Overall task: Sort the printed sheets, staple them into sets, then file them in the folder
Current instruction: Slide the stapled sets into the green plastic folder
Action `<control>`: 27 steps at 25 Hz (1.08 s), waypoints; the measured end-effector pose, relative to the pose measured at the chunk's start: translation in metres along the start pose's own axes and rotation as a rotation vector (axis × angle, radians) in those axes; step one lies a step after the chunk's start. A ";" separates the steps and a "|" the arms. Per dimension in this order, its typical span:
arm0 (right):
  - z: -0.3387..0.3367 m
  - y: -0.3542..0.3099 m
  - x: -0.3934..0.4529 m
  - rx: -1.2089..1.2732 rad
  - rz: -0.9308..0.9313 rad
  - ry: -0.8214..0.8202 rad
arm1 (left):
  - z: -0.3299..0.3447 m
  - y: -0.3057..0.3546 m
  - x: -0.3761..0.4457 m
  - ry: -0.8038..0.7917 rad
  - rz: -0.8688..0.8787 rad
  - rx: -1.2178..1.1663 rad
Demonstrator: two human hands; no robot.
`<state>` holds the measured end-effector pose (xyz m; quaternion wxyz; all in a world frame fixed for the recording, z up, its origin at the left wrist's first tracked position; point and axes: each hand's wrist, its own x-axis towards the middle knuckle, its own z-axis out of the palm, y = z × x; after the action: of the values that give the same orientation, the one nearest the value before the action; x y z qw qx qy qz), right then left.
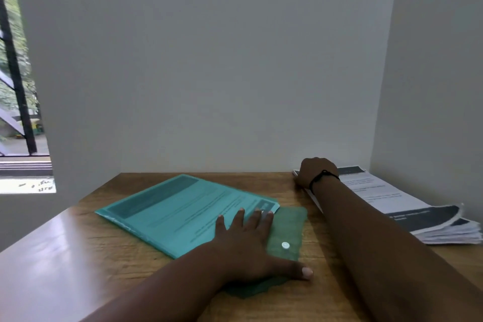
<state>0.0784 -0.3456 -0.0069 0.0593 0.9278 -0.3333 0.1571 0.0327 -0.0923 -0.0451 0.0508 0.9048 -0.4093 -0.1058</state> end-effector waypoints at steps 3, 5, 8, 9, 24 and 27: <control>0.000 -0.001 -0.002 0.038 -0.010 0.062 | -0.001 0.000 -0.001 0.022 0.018 -0.002; -0.010 -0.001 -0.008 0.059 -0.022 0.130 | -0.004 0.001 -0.002 0.093 0.047 -0.031; -0.037 -0.010 -0.024 0.146 -0.056 0.214 | -0.007 0.001 -0.002 0.210 0.103 -0.263; -0.049 -0.015 -0.032 0.183 -0.076 0.232 | -0.009 0.001 -0.004 0.235 0.121 -0.387; -0.097 -0.018 -0.130 1.086 -0.345 -0.418 | -0.021 -0.010 -0.018 0.598 0.142 -1.183; -0.099 0.001 -0.121 0.683 -0.462 0.118 | -0.028 -0.009 -0.019 0.572 0.165 -1.221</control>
<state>-0.0353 -0.2521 0.0467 -0.1993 0.9338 -0.0409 0.2942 0.0331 -0.0716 -0.0169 0.6670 0.6720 -0.3142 -0.0701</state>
